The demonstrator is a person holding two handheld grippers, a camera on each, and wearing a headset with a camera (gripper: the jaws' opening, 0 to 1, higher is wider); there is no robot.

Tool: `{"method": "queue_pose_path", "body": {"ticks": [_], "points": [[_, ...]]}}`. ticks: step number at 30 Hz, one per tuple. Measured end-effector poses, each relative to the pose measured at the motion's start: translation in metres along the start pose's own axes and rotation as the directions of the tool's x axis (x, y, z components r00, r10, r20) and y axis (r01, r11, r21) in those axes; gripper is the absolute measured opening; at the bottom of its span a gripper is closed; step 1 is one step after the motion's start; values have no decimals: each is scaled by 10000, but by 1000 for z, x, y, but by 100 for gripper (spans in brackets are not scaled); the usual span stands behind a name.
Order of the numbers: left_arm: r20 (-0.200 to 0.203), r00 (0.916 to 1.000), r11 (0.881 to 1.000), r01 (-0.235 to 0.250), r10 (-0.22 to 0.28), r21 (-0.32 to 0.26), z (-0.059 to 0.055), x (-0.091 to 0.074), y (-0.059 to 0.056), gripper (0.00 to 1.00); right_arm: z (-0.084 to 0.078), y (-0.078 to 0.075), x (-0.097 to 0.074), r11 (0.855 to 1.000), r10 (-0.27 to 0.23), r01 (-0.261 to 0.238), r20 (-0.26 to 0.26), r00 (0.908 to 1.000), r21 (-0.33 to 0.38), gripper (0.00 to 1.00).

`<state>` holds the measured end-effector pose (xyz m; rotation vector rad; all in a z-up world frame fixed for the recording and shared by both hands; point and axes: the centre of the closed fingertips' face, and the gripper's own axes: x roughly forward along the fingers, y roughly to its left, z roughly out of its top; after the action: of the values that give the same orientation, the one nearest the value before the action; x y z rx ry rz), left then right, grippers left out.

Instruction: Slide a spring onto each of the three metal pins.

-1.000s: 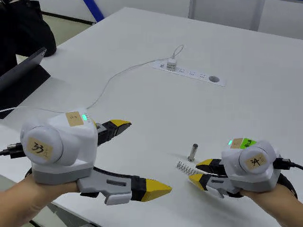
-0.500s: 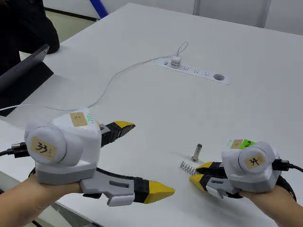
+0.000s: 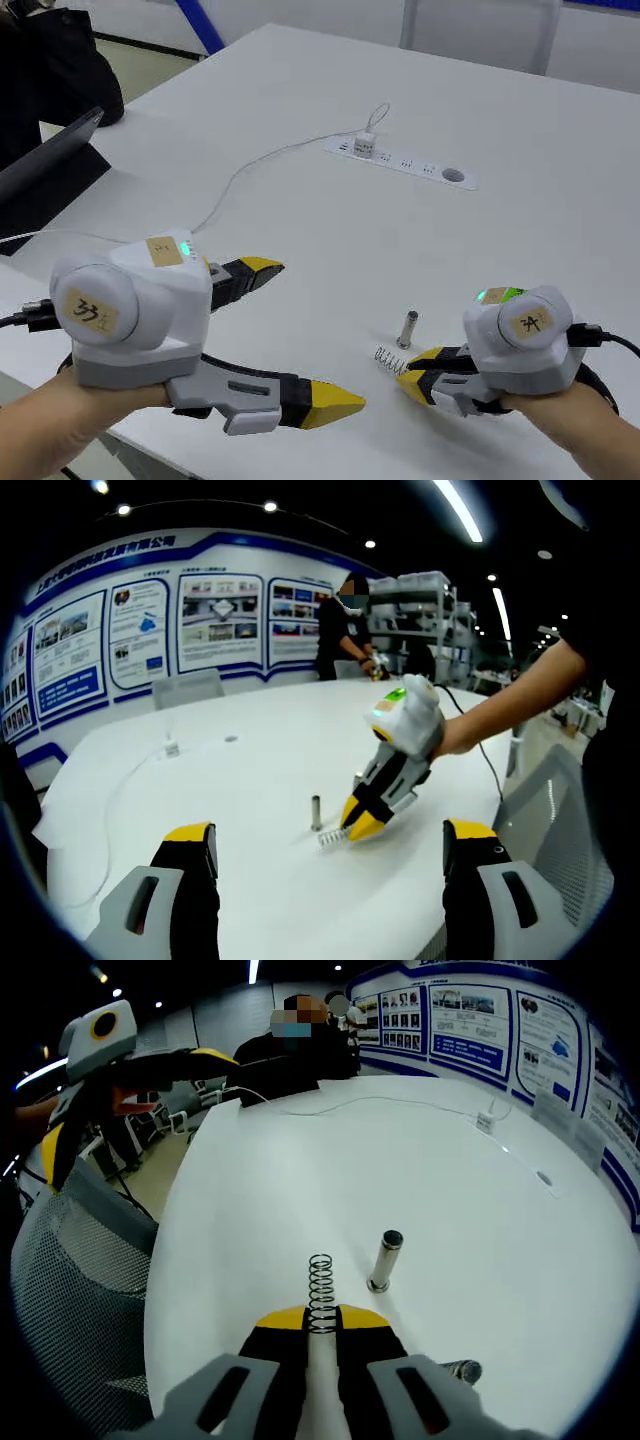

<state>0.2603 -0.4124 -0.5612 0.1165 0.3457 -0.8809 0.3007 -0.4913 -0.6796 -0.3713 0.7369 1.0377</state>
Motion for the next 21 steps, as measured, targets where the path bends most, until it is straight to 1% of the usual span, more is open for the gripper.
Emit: {"method": "queue_pose_path", "body": {"ticks": [4,5,6,7,9,10,11,12,14,16,18,19,21], "points": [[98,9998,9998,157,-158,143,6,4,-5,93,8,1,-16,9993,21,-18,77,10000,-378,11],[360,9987,9993,347,-351,114,12,6,-9,92,12,1,-22,9988,32,-26,130,9999,-495,11],[433,9982,9991,421,-423,52,15,7,-11,91,15,1,-26,9981,48,-38,163,9999,-608,11],[409,9980,9988,476,-479,106,18,9,-11,89,19,1,-33,9967,61,-42,226,9997,-814,11],[343,9979,9978,539,-552,393,21,12,-12,86,25,3,-42,9938,119,-83,325,9994,-1104,11],[307,9977,9969,584,-601,522,24,14,-13,85,29,6,-50,9926,179,-129,409,9990,-1209,11],[279,9976,9963,621,-639,587,25,16,-14,83,32,7,-55,9918,222,-156,505,9985,-1272,11],[278,9970,9944,705,-728,783,28,18,-17,82,36,11,-62,9903,360,-275,600,9975,-1363,11],[432,9956,9918,780,-827,1013,34,20,-22,81,39,16,-70,9880,517,-417,642,9966,-1486,11],[485,9940,9907,927,-979,1001,39,24,-27,77,42,22,-81,9837,653,-530,669,9956,-1718,11],[480,9926,9887,1061,-1117,1059,40,28,-32,74,44,28,-90,9783,772,-627,666,9948,-1974,11],[421,9921,9874,1130,-1183,1108,40,30,-34,73,45,31,-94,9757,841,-688,656,9943,-2079,11],[200,9891,9814,1425,-1462,1283,38,34,-41,67,47,38,-103,9656,993,-812,616,9932,-2469,11]]}}
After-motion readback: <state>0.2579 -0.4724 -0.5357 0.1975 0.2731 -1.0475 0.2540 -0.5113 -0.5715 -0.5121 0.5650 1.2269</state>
